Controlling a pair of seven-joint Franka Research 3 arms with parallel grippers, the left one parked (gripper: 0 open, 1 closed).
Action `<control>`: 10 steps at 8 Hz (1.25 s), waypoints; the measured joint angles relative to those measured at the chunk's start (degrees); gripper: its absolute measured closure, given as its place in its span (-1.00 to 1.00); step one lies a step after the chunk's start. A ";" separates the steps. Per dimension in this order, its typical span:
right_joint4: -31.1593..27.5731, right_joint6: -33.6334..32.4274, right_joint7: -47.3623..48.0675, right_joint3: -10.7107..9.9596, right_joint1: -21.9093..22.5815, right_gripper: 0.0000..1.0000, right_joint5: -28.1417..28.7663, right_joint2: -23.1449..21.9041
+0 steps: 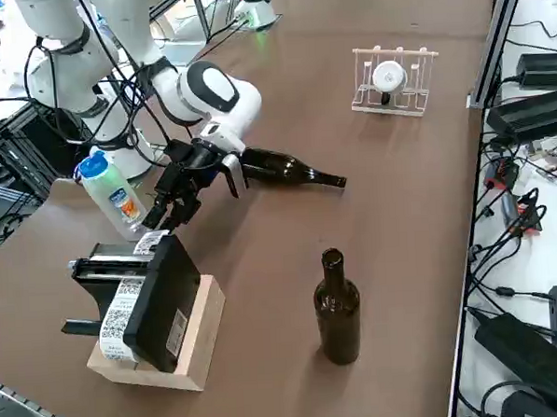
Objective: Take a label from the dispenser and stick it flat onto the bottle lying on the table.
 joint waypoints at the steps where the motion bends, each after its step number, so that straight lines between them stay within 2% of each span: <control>1: 0.05 -0.07 0.07 0.01 0.01 0.04 -0.01 -0.01; 4: 0.07 -0.21 0.18 0.02 0.02 0.57 -0.04 -0.20; 6: 0.07 -0.22 0.21 0.02 0.03 0.67 -0.05 -0.32; 7: 0.07 -0.23 0.21 0.02 0.03 0.85 -0.05 -0.34; 9: 0.09 -0.25 0.30 0.02 0.02 0.97 -0.06 -0.46; 10: 0.14 -0.27 0.31 0.02 0.02 0.97 -0.06 -0.64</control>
